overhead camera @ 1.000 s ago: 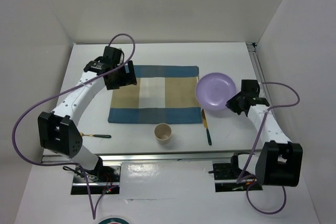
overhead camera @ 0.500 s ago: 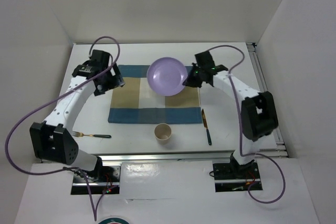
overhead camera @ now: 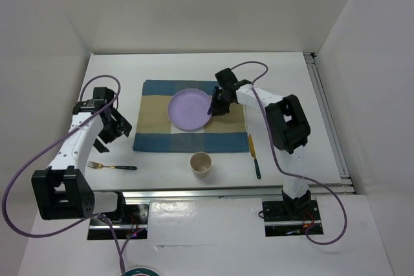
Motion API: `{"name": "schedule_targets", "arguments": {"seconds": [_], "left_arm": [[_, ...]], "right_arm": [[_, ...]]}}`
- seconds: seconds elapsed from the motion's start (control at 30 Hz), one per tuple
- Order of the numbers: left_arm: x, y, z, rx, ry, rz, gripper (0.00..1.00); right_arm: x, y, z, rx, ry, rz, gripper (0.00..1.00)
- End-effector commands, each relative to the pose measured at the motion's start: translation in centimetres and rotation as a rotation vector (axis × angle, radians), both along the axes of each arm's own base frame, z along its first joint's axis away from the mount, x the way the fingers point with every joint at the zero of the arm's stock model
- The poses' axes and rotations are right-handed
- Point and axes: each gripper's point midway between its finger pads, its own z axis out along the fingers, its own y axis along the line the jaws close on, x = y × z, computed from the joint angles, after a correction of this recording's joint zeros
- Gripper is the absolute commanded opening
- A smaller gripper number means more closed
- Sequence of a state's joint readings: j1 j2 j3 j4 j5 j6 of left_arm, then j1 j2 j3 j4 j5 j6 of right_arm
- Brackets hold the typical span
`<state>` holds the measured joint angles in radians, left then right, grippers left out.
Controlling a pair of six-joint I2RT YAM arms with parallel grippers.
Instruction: Set the dinner table for one person
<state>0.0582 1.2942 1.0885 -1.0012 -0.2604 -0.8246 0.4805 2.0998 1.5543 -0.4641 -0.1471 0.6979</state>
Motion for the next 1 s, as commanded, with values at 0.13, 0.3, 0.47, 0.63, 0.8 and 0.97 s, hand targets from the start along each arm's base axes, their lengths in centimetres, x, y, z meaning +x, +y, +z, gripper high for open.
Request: {"name": "schedule_targets", "arguments": {"seconds": [0.13, 0.3, 0.47, 0.63, 0.8, 0.97], "left_arm": [[-3.7, -1.8, -4.4, -0.164, 0.158, 0.13, 1.0], [-5.2, -1.9, -7.0, -0.217, 0.218, 0.244, 1.0], [-5.8, -2.1, -9.7, -0.277, 0.262, 0.308, 0.87], [-5.4, -1.9, -11.6, -0.283, 0.278, 0.346, 0.83], [-5.8, -2.1, -12.5, -0.285, 0.287, 0.37, 0.52], [-5.5, -0.7, -11.3, -0.238, 0.242, 0.367, 0.05]], "right_arm": [[0.9, 1.0, 3.2, 0.026, -0.078, 0.046, 0.87], [0.6, 0.1, 5.7, 0.014, -0.139, 0.043, 0.91], [0.4, -1.4, 8.2, 0.023, -0.192, 0.023, 0.91], [0.3, -3.1, 9.3, 0.003, -0.225, 0.006, 0.91], [-0.1, -4.4, 9.5, -0.004, -0.228, -0.006, 0.91], [-0.1, -5.5, 9.7, -0.017, -0.233, -0.01, 0.91]]}}
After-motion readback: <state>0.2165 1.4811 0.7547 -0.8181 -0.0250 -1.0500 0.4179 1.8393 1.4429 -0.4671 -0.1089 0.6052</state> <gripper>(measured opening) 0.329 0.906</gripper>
